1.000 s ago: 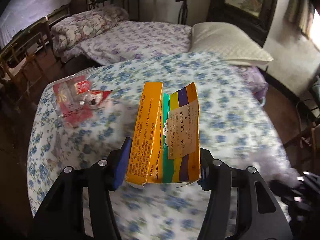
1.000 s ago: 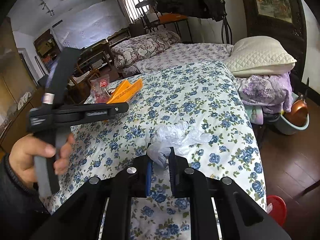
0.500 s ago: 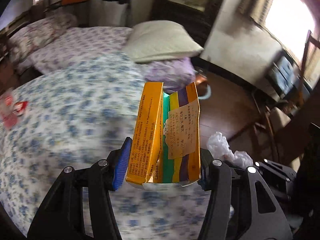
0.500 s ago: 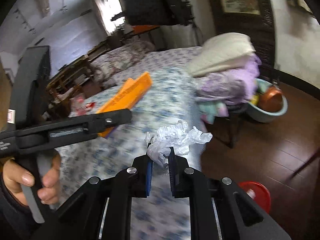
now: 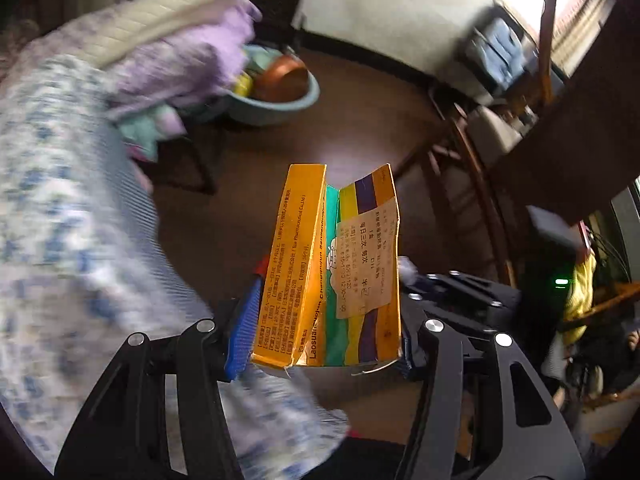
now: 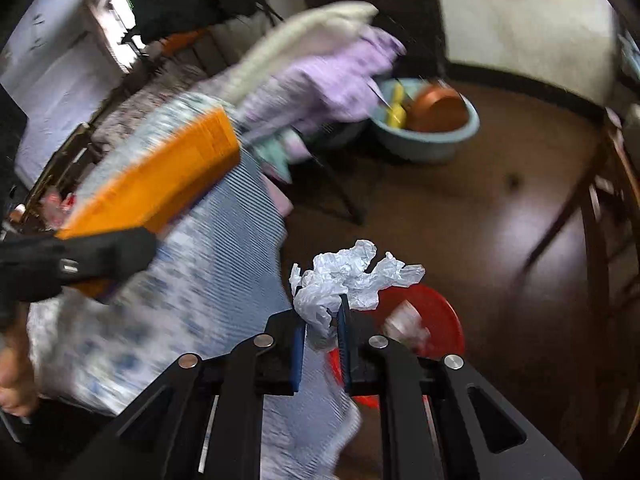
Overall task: Collect trash
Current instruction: 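Carry box and tissue to the red wastebasket and open both grippers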
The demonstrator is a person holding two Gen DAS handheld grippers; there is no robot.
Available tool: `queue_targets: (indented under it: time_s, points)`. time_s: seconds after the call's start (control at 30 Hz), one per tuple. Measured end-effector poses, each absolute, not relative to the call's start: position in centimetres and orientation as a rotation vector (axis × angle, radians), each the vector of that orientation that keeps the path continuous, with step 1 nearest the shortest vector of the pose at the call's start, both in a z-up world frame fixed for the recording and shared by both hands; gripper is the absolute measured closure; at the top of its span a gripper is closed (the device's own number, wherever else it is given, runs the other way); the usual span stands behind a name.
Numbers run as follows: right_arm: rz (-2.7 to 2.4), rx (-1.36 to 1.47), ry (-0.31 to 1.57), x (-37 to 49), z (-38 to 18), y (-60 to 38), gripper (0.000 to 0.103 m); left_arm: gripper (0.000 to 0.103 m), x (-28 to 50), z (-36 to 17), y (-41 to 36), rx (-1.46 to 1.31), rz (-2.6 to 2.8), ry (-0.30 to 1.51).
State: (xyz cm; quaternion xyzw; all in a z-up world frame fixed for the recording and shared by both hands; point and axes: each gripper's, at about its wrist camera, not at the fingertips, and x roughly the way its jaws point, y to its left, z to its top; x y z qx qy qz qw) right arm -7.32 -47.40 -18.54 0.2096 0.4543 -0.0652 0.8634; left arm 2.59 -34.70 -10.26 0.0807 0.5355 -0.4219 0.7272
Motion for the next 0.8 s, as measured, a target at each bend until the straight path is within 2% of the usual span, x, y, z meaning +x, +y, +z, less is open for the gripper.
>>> queue_targets:
  time_s: [0.3,0.57,0.63,0.67,0.7,0.73,0.8]
  points:
    - [-0.176,0.516,1.000,-8.8,-23.1,-50.2,0.089,0.048,1.2,-15.1,-39.7,0.229,-0.942,1.311]
    - [-0.179,0.539,1.026,-8.7,-24.9,-50.4,0.088,0.047,1.4,-17.6,-40.8,0.199,-0.920,1.393]
    - [-0.202,0.535,1.021,-8.9,-25.1,-50.8,0.085,0.044,1.2,-17.9,-41.1,0.225,-0.899,1.388]
    - [-0.215,0.543,0.994,-9.2,-25.1,-51.0,0.080,0.044,1.3,-18.1,-41.2,0.230,-0.887,1.384]
    - [-0.211,0.564,0.969,-9.4,-25.2,-51.3,0.068,0.043,1.4,-18.3,-41.3,0.222,-0.881,1.387]
    - [-0.204,0.577,0.966,-9.5,-25.4,-51.4,0.065,0.040,1.6,-18.7,-41.4,0.196,-0.882,1.408]
    - [-0.212,0.567,0.983,-9.5,-25.8,-51.3,0.064,0.029,2.1,-19.2,-41.5,0.166,-0.870,1.432]
